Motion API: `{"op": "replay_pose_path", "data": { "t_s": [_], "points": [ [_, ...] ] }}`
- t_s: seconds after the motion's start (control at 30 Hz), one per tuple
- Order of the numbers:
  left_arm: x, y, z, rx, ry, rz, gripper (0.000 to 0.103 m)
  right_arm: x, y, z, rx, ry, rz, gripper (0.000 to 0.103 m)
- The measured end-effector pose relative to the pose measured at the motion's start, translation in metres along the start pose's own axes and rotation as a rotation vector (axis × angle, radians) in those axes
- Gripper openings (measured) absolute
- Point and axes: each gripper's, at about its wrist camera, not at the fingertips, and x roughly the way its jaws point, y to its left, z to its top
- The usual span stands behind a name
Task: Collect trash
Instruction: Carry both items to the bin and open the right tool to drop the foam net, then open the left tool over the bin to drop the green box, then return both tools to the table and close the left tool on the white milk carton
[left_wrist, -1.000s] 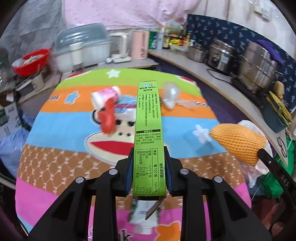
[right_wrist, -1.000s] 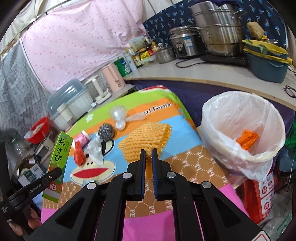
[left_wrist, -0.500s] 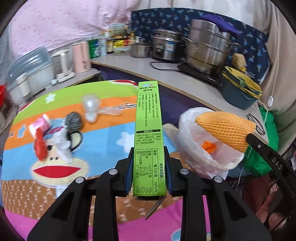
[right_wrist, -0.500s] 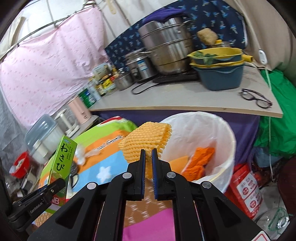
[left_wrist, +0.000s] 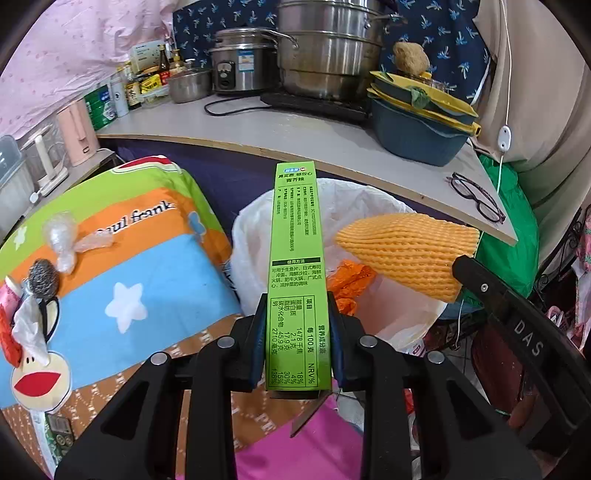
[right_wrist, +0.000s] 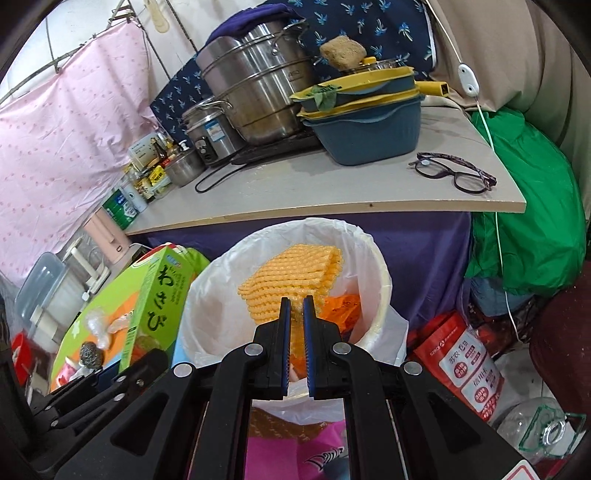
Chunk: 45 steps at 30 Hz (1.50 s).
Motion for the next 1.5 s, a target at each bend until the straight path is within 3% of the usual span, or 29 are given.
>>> {"op": "replay_pose_path", "data": {
  "t_s": [0.47, 0.57, 0.7, 1.33, 1.5],
  "points": [
    [0.037, -0.006, 0.006, 0.006, 0.053, 0.007, 0.029, 0.024, -0.009, 0.006, 0.048, 0.023, 0.0, 0.013],
    [0.035, -0.003, 0.007, 0.004, 0.04, 0.017, 0.044, 0.023, -0.008, 0.007, 0.055, 0.015, -0.001, 0.014],
    [0.03, -0.001, 0.009, -0.001, 0.023, 0.028, 0.056, 0.017, -0.006, 0.009, 0.057, 0.0, 0.002, 0.02],
    [-0.024, 0.019, 0.005, -0.043, -0.044, 0.037, 0.058, -0.019, 0.023, 0.005, 0.012, -0.034, 0.05, 0.027],
    [-0.046, 0.032, -0.004, -0.066, -0.068, 0.051, 0.066, -0.029, 0.044, -0.004, -0.027, -0.027, 0.077, 0.028]
  ]
}}
